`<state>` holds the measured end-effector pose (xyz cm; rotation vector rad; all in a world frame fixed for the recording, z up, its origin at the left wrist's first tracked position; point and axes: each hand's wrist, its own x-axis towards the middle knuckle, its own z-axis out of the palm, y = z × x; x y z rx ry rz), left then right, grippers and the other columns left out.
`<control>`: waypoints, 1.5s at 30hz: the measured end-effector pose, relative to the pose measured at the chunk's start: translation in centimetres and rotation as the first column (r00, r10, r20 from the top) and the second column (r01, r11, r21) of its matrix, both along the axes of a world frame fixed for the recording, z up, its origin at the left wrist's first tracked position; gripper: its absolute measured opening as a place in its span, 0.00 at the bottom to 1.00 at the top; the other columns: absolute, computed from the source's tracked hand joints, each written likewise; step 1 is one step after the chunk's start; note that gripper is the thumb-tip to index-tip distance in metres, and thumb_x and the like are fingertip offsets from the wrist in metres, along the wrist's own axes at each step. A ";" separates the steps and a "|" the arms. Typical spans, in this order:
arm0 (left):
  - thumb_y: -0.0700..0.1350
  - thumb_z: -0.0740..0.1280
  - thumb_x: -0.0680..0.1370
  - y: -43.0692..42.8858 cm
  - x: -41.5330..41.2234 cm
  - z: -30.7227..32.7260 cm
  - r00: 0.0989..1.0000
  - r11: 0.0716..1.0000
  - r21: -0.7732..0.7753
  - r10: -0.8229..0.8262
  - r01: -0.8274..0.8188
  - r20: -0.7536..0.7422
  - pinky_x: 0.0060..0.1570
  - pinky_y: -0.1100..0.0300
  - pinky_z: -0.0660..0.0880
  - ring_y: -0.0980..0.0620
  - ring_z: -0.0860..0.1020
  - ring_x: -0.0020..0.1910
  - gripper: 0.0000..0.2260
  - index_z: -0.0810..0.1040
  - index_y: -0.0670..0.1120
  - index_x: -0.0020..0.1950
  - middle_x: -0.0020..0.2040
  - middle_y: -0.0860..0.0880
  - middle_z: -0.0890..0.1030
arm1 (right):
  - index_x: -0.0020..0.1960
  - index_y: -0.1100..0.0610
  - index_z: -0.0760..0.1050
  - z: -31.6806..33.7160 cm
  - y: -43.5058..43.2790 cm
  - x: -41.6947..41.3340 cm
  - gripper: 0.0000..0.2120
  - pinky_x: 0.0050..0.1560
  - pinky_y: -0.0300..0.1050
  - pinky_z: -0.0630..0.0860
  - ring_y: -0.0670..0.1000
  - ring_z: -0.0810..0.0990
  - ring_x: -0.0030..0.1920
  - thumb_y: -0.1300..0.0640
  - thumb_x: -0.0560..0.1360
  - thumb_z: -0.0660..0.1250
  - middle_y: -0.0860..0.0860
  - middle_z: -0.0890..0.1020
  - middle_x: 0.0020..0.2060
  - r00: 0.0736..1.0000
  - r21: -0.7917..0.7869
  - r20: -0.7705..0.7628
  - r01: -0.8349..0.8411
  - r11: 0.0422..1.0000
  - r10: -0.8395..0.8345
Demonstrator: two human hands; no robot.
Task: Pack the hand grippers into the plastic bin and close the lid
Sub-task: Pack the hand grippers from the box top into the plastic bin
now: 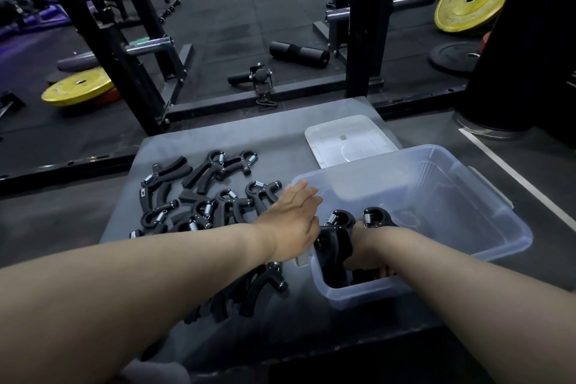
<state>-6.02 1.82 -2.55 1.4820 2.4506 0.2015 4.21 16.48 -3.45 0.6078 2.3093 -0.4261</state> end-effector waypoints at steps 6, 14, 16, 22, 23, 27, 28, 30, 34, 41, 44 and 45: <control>0.47 0.51 0.84 0.0 0.1 0.0 1.000 1.000 0.006 0.010 -0.010 -0.012 0.73 0.62 0.34 0.51 0.40 0.80 0.23 0.57 0.44 0.79 0.81 0.48 0.51 | 0.64 0.59 0.71 0.0 -0.2 -0.8 0.18 0.52 0.44 0.73 0.55 0.77 0.58 0.49 0.81 0.57 0.56 0.77 0.63 0.996 0.115 0.055 -0.081 0.990 0.075; 0.48 0.51 0.84 0.1 0.3 0.0 0.997 0.998 0.035 0.059 -0.061 0.059 0.67 0.67 0.30 0.56 0.34 0.78 0.28 0.46 0.45 0.81 0.81 0.51 0.39 | 0.63 0.57 0.70 -0.6 -0.8 -3.0 0.14 0.58 0.50 0.71 0.58 0.71 0.61 0.55 0.81 0.54 0.55 0.71 0.58 0.747 0.044 -0.662 0.112 0.993 -0.055; 0.46 0.53 0.83 0.0 0.6 -0.4 0.982 0.987 0.072 0.130 -0.141 0.137 0.69 0.65 0.32 0.57 0.31 0.77 0.31 0.40 0.46 0.81 0.80 0.52 0.34 | 0.62 0.57 0.70 -0.3 -1.6 -3.5 0.13 0.59 0.51 0.71 0.58 0.71 0.59 0.57 0.80 0.54 0.55 0.71 0.57 0.683 -0.016 -0.728 0.064 0.998 -0.056; 0.49 0.51 0.84 -0.2 0.3 -0.4 0.834 0.874 0.193 0.328 -0.446 0.443 0.73 0.65 0.43 0.55 0.44 0.79 0.26 0.49 0.45 0.81 0.81 0.50 0.46 | 0.71 0.58 0.68 0.1 -2.6 -4.8 0.20 0.71 0.47 0.61 0.55 0.63 0.69 0.56 0.80 0.57 0.53 0.66 0.69 0.484 -0.100 -0.860 0.155 0.983 -0.164; 0.48 0.52 0.84 -0.3 -0.4 -0.1 0.797 0.841 0.211 0.349 -0.499 0.493 0.71 0.67 0.49 0.53 0.53 0.79 0.23 0.57 0.45 0.80 0.80 0.48 0.55 | 0.72 0.58 0.66 0.2 -2.7 -5.2 0.21 0.72 0.47 0.57 0.54 0.59 0.72 0.55 0.80 0.57 0.53 0.63 0.72 0.493 -0.080 -0.856 0.166 0.983 -0.153; 0.46 0.53 0.82 -1.1 -4.9 -0.5 0.782 0.800 0.131 0.516 -0.586 0.351 0.58 0.57 0.71 0.41 0.75 0.61 0.12 0.74 0.45 0.57 0.63 0.40 0.76 | 0.78 0.58 0.54 0.3 -4.5 -6.8 0.26 0.76 0.45 0.42 0.54 0.43 0.79 0.52 0.83 0.53 0.54 0.50 0.79 0.638 -0.055 -0.763 0.087 0.995 -0.097; 0.46 0.54 0.81 -1.5 -6.0 -1.1 0.797 0.811 0.090 0.538 -0.578 0.274 0.56 0.53 0.72 0.39 0.76 0.58 0.11 0.73 0.43 0.52 0.59 0.39 0.77 | 0.79 0.59 0.50 0.3 -5.1 -7.1 0.27 0.77 0.45 0.40 0.54 0.38 0.78 0.53 0.83 0.51 0.54 0.46 0.79 0.688 -0.068 -0.720 0.052 0.996 -0.086; 0.46 0.54 0.80 -2.3 -7.6 -2.0 0.815 0.831 0.009 0.543 -0.556 0.201 0.54 0.52 0.73 0.39 0.76 0.56 0.09 0.71 0.43 0.48 0.56 0.39 0.77 | 0.79 0.60 0.40 0.3 -6.0 -7.3 0.30 0.77 0.47 0.37 0.55 0.31 0.76 0.58 0.82 0.51 0.54 0.37 0.78 0.766 -0.044 -0.642 0.025 0.999 -0.047; 0.48 0.56 0.80 -2.2 -9.3 -3.2 0.848 0.860 -0.097 0.510 -0.501 0.144 0.56 0.53 0.71 0.39 0.75 0.57 0.13 0.73 0.41 0.57 0.58 0.39 0.77 | 0.78 0.62 0.35 0.4 -6.6 -7.2 0.36 0.76 0.47 0.35 0.56 0.27 0.75 0.64 0.78 0.53 0.55 0.32 0.77 0.795 -0.016 -0.606 0.037 0.999 -0.040; 0.48 0.57 0.80 -1.4 -9.6 -2.4 0.913 0.909 -0.186 0.396 -0.374 0.099 0.51 0.56 0.72 0.40 0.77 0.55 0.14 0.72 0.42 0.60 0.58 0.41 0.77 | 0.78 0.62 0.35 0.3 -6.9 -7.1 0.36 0.77 0.49 0.36 0.57 0.28 0.75 0.64 0.78 0.53 0.55 0.32 0.77 0.797 -0.006 -0.604 0.033 0.999 -0.030; 0.50 0.57 0.80 -1.3 -10.2 -0.8 0.932 0.915 -0.218 0.359 -0.339 0.057 0.57 0.53 0.74 0.41 0.77 0.55 0.13 0.72 0.43 0.58 0.59 0.41 0.77 | 0.78 0.62 0.35 0.2 -6.9 -6.9 0.36 0.77 0.49 0.37 0.57 0.28 0.75 0.63 0.79 0.53 0.56 0.32 0.77 0.791 0.029 -0.611 0.036 0.999 -0.011; 0.49 0.58 0.80 -1.4 -10.6 -0.3 0.934 0.917 -0.215 0.355 -0.336 0.054 0.55 0.54 0.74 0.40 0.77 0.55 0.12 0.72 0.42 0.55 0.59 0.39 0.78 | 0.78 0.62 0.34 0.2 -7.1 -6.8 0.36 0.77 0.50 0.37 0.57 0.29 0.76 0.64 0.78 0.52 0.56 0.32 0.77 0.792 0.037 -0.611 0.042 0.998 -0.011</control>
